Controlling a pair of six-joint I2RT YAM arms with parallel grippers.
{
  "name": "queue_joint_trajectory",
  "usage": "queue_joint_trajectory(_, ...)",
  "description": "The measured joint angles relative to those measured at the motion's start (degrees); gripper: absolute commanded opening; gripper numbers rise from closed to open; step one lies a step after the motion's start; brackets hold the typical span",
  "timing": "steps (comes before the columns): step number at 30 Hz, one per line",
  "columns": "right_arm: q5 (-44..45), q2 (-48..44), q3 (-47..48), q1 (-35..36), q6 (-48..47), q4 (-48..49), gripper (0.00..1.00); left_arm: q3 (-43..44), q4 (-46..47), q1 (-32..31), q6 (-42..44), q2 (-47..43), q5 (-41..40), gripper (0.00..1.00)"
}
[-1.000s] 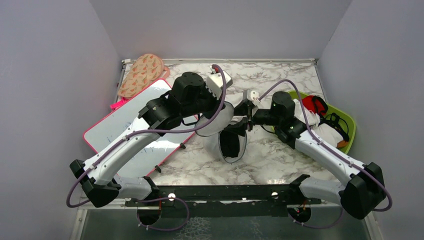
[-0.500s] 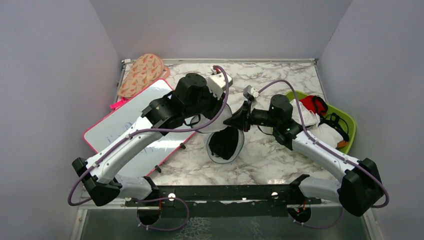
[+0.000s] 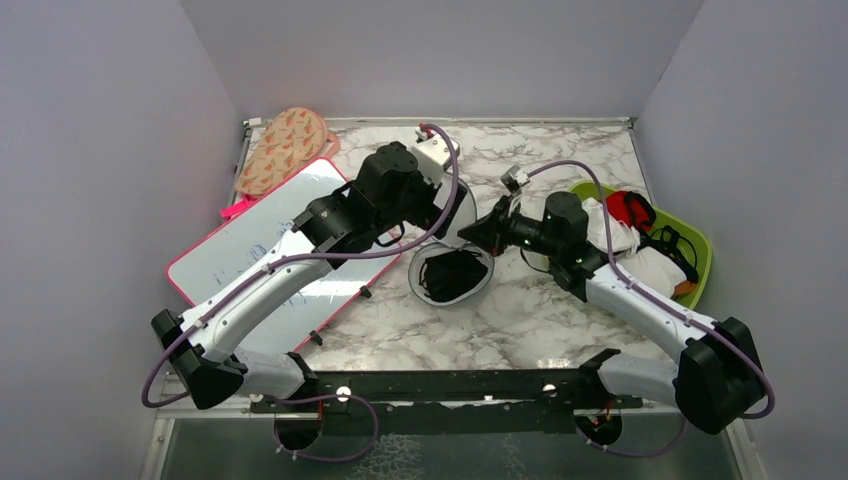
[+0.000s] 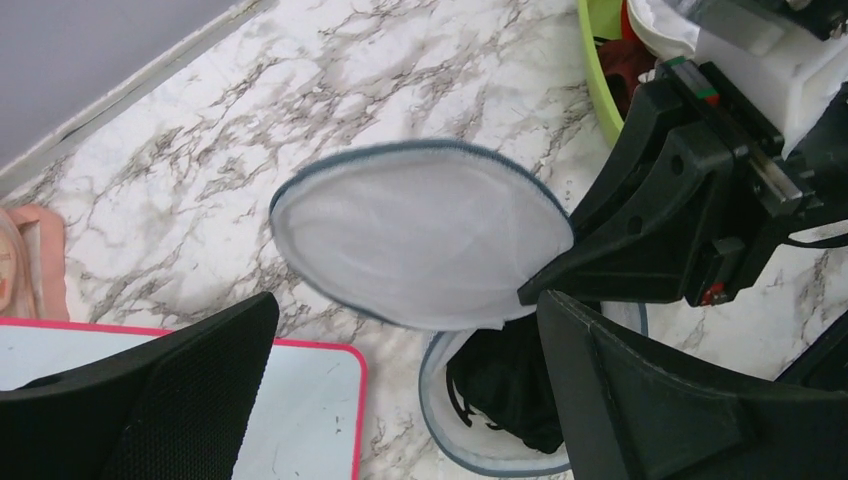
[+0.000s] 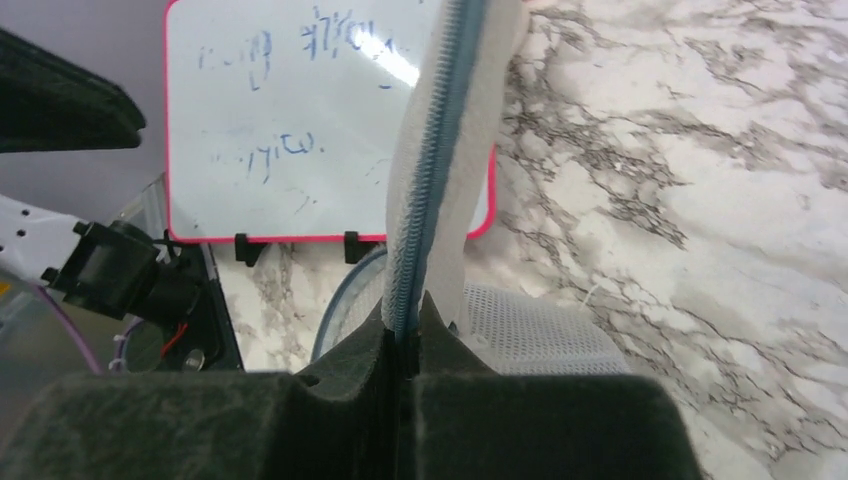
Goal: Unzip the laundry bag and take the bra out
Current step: Place the laundry bag at the center of the board.
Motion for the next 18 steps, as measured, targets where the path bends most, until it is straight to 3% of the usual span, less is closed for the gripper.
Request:
queue_joint_trajectory(4, 1.70, 0.79, -0.81, -2.43, 2.25, 0.72, 0.02, -1.38, 0.20, 0.00, -0.02, 0.00, -1.27, 0.99)
queue_joint_trajectory(8, 2.82, 3.02, -1.14, -5.42, 4.33, 1.49, 0.12, -2.64, 0.44, 0.02, 0.13, 0.00, -1.40, 0.99)
queue_joint_trajectory(13, 5.68, 5.27, -1.16, -9.42, 5.29, 0.11, 0.53, -3.80, 1.55, 0.37, 1.11, 0.37, -1.36, 0.99)
queue_joint_trajectory(18, 10.54, 6.25, 2.47, -11.72, 3.41, -9.46, 0.88, -7.19, 6.05, 3.23, 1.57, 1.66, 1.22, 0.99)
